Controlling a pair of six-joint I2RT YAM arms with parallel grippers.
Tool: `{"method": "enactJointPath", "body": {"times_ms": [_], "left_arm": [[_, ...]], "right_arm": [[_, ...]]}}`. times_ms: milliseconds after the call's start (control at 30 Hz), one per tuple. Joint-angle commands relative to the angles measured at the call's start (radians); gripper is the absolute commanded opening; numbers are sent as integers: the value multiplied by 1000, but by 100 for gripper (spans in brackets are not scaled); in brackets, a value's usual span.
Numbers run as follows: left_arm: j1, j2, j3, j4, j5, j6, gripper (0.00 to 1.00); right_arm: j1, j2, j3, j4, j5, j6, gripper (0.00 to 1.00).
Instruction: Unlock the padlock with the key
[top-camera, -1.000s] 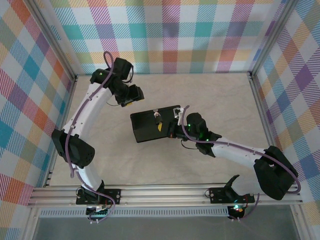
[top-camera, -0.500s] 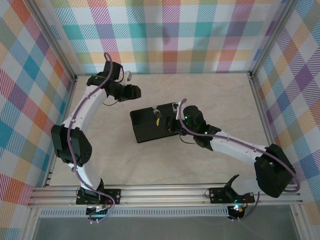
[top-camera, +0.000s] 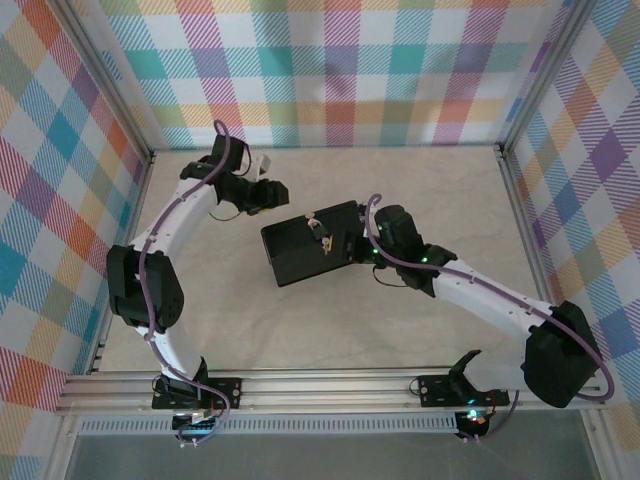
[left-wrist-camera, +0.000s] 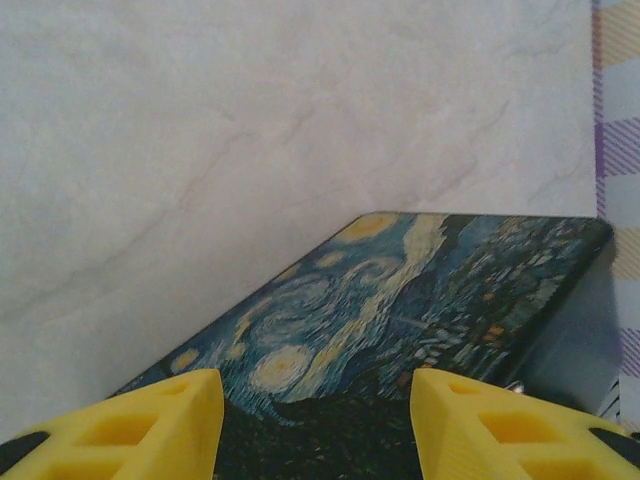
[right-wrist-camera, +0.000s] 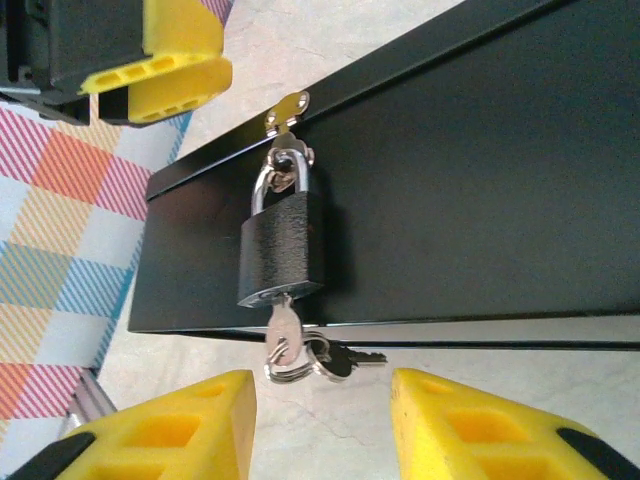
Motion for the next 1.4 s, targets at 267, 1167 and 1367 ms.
{"method": "enactJointPath", "body": {"times_ms": [267, 1167, 1367], "left_arm": [[-23, -77, -68, 11, 26, -55, 50], [-99, -93, -50, -77, 12, -88, 50], [-101, -103, -72, -73, 18, -92, 49]], "right_arm": [[5, -165, 21, -109, 4, -888, 33], [172, -18, -120, 302, 324, -1523, 37], [171, 35, -94, 334, 329, -1530, 36]]}}
